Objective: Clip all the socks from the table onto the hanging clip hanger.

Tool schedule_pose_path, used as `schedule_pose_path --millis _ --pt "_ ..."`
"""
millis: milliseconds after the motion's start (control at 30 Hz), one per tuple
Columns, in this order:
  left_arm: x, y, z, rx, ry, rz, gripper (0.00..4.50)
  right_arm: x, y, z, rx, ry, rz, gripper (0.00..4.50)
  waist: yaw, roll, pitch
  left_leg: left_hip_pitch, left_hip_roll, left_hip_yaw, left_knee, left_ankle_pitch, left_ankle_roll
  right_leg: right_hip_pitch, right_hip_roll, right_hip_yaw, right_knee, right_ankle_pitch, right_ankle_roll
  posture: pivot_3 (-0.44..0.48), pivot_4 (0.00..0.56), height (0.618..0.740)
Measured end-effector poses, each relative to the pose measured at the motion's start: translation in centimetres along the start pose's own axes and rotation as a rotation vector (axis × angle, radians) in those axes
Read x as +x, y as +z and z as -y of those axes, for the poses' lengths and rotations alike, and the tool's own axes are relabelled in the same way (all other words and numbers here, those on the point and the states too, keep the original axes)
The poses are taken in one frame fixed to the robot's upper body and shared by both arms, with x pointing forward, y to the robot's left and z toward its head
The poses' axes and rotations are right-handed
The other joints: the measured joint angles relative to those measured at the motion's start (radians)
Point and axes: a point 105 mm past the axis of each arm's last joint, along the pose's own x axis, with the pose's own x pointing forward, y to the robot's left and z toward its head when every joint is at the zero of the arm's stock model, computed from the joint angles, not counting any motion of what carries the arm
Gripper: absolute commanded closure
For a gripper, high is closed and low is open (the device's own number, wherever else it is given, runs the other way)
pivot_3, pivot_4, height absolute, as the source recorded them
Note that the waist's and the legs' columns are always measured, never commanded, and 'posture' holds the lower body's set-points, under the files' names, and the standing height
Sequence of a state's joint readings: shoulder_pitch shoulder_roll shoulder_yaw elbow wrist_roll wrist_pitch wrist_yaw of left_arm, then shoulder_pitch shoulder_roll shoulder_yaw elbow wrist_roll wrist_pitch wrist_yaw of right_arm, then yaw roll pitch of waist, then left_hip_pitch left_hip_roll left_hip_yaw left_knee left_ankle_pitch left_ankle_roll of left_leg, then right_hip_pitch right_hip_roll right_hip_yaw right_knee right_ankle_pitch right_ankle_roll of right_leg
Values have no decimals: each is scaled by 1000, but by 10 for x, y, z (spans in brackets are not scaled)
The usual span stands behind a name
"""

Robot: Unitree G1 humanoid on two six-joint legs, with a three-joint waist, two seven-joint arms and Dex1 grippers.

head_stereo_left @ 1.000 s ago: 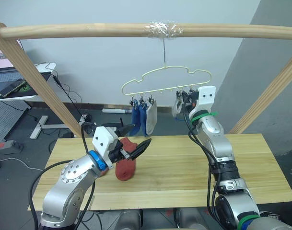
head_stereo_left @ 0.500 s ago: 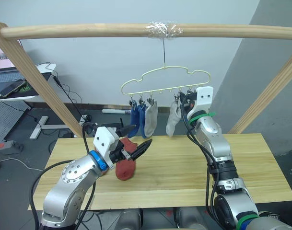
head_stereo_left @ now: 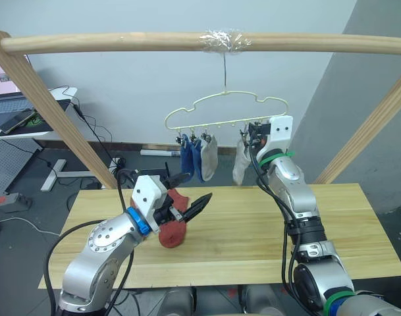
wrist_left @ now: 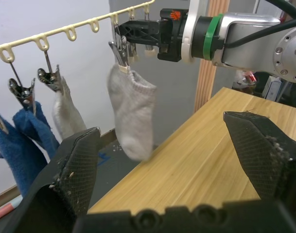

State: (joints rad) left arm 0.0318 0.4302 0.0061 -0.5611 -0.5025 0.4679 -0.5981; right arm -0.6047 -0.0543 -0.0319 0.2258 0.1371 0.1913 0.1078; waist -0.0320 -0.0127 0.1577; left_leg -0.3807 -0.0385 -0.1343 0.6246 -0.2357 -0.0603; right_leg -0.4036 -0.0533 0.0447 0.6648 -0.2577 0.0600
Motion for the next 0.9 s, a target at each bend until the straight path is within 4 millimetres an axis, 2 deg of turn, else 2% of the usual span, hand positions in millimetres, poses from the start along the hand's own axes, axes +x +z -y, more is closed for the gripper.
schedule_pose_path --millis 233,333,400,533,633,767,900 --pt "0 0 -1 -3 16 0 0 0 -2 3 15 -4 -14 4487 0 0 0 0 0 0 0 0 0 0 0 0 0 0 0 59 103 740" --pt "-1 -9 -12 -11 84 -36 0 -2 -3 4 36 36 -60 4487 0 0 0 0 0 0 0 0 0 0 0 0 0 0 0 50 115 740" --pt "-4 -28 -26 -40 159 -102 0 -5 -3 5 59 63 -94 4487 1 0 0 0 0 -1 1 0 0 1 0 0 0 0 0 42 121 740" --pt "-21 -92 -66 -98 378 -288 0 -19 3 13 67 134 -167 4487 1 0 0 0 0 -1 1 0 0 1 0 -1 0 0 0 10 137 740" --pt "-18 -116 -85 -46 435 -374 0 -26 6 15 50 175 -210 4487 4 0 0 -1 0 -2 2 0 0 1 0 -2 0 0 1 -9 142 740" --pt "6 -139 -95 -39 442 -426 0 -31 8 13 45 208 -242 4487 0 -1 0 0 -1 -1 3 0 0 3 0 -1 -2 1 3 -24 154 740" --pt "9 -167 -95 -82 433 -516 0 -33 13 11 60 212 -241 4487 -9 -1 0 -1 -1 -1 2 0 1 1 -1 -1 -1 1 3 -38 163 740"
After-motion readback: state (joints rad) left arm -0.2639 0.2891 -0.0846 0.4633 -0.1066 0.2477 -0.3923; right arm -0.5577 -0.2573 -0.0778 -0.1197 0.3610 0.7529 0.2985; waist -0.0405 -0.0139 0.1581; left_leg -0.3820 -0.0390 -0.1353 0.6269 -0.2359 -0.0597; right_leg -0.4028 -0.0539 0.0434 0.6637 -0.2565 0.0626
